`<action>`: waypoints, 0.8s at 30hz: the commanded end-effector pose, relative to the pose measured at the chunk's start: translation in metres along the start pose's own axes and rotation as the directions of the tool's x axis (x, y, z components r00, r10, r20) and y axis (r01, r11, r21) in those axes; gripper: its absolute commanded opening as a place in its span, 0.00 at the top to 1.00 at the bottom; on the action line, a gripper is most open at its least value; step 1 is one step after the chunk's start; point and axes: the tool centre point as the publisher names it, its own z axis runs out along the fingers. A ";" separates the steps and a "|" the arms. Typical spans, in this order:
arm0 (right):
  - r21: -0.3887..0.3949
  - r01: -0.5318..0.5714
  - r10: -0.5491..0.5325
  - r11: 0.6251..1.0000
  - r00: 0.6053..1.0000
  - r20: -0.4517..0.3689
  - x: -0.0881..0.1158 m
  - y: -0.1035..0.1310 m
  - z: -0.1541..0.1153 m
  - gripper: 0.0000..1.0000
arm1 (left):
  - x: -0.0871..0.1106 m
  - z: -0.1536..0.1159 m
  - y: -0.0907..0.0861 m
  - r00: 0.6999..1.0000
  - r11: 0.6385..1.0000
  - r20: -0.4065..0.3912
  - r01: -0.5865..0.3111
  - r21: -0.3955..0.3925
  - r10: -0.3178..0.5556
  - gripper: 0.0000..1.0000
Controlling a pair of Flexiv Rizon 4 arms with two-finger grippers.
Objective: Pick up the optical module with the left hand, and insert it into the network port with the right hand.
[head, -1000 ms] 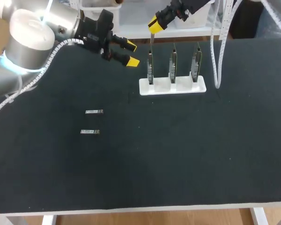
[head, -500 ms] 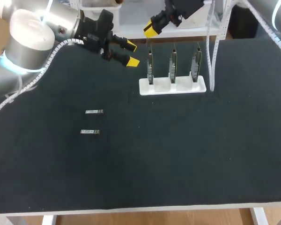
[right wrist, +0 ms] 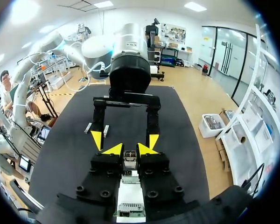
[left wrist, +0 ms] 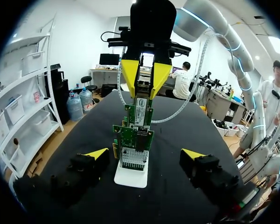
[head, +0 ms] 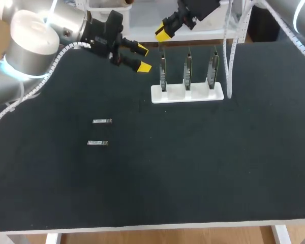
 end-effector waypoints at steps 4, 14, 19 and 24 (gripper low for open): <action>-0.629 0.003 -0.004 0.777 1.000 0.000 0.001 -0.003 -0.005 1.00 | -0.001 0.000 0.002 1.000 1.000 -0.006 0.002 0.003 -0.002 0.00; -0.653 -0.002 -0.007 0.757 1.000 -0.012 0.008 0.003 -0.005 1.00 | -0.001 0.000 0.002 1.000 1.000 -0.006 0.002 0.003 -0.002 0.00; -0.664 -0.008 -0.005 0.748 1.000 -0.018 0.011 0.004 -0.003 1.00 | -0.001 0.000 0.002 1.000 1.000 -0.006 0.002 0.003 -0.002 0.00; -0.669 -0.008 -0.007 0.743 1.000 -0.021 0.012 0.004 -0.001 1.00 | -0.001 0.000 0.002 1.000 1.000 -0.006 0.002 0.003 -0.002 0.00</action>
